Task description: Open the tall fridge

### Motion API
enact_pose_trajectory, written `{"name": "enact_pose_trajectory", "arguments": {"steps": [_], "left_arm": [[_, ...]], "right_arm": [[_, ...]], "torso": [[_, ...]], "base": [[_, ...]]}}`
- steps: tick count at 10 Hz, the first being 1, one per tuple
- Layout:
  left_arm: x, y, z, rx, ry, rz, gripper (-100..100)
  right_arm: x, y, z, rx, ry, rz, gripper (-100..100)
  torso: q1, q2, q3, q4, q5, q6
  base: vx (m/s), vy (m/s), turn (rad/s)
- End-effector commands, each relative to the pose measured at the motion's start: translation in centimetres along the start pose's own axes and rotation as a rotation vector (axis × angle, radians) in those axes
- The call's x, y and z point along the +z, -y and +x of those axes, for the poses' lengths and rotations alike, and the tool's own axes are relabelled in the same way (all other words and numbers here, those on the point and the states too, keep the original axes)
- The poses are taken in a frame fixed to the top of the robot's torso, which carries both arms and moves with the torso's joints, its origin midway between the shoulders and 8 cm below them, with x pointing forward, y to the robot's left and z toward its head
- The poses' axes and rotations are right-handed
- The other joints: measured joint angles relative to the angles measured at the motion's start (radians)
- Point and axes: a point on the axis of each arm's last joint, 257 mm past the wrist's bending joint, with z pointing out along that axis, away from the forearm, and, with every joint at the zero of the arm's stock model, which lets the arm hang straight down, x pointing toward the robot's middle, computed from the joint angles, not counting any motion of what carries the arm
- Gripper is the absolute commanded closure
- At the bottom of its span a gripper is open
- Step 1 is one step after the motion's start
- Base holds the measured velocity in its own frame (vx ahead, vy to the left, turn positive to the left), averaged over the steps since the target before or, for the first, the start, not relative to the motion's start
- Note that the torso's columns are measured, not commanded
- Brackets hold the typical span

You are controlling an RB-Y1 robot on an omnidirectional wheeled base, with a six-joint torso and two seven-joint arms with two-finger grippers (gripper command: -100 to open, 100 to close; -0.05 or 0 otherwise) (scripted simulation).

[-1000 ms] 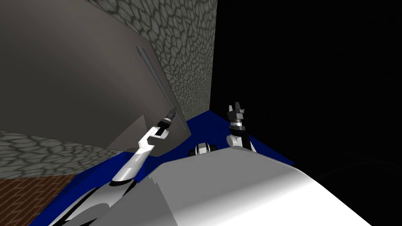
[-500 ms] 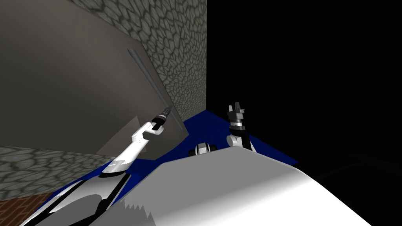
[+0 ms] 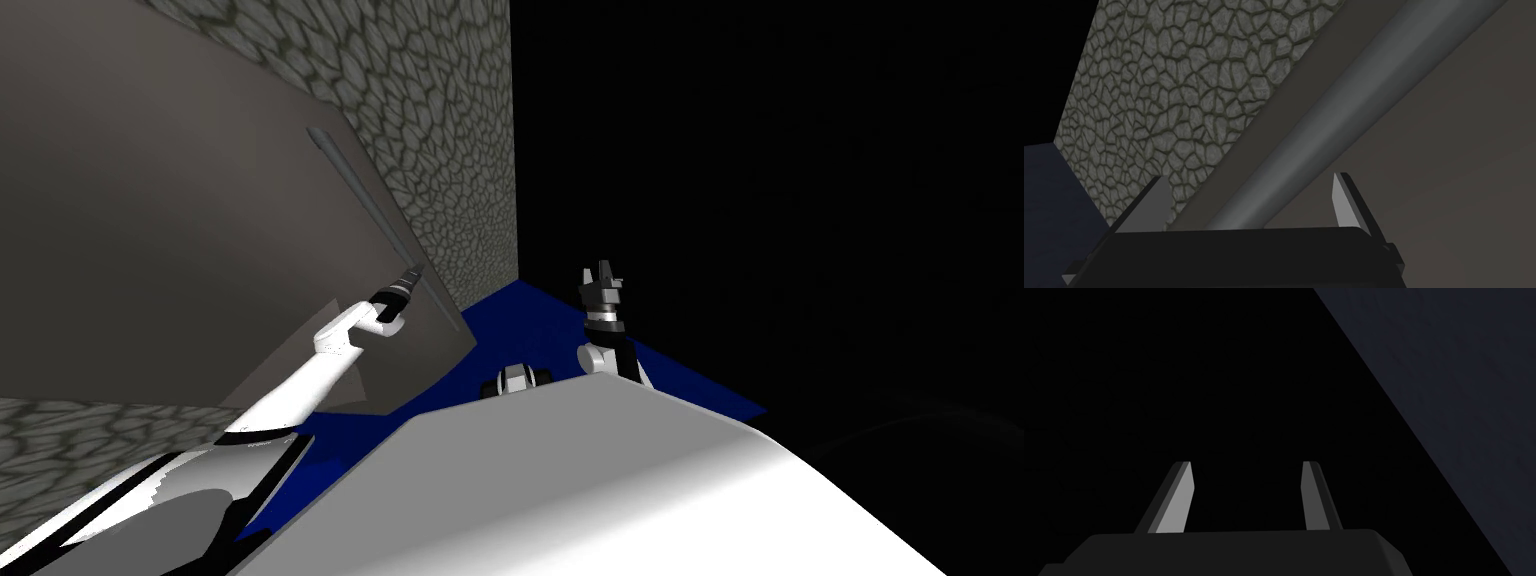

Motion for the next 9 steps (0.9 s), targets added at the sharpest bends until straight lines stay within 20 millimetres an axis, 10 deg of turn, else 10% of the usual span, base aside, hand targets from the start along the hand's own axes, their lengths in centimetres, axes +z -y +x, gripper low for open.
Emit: {"name": "enact_pose_trajectory", "arguments": {"steps": [1, 4, 5, 9], "left_arm": [[0.8, -1.4, -3.7, 0.046, 0.048, -0.045, -100], [0.8, -1.1, -3.4, 0.038, 0.040, -0.038, -100], [0.8, -1.1, -3.5, 0.037, 0.041, -0.040, 100], [-0.8, 0.1, -1.8, 0.051, -0.057, 0.048, 100]], "right_arm": [[0.0, 0.0, 0.0, 0.000, 0.000, 0.000, 0], [0.0, 0.0, 0.0, 0.000, 0.000, 0.000, 0], [0.0, 0.0, 0.0, 0.000, 0.000, 0.000, 0], [0.0, 0.0, 0.0, 0.000, 0.000, 0.000, 0]], "torso": [[-0.001, 0.000, 0.000, 0.000, 0.000, 0.000], [0.000, -0.003, -0.002, -0.001, 0.000, 0.000], [-0.001, 0.000, -0.001, -0.001, 0.000, 0.000], [0.003, 0.006, 0.004, 0.001, 0.003, -0.005]], "base": [[-0.033, -0.018, -0.100], [0.039, 0.007, -0.028], [0.005, 0.003, 0.028], [-0.049, -0.027, 0.107]]}}
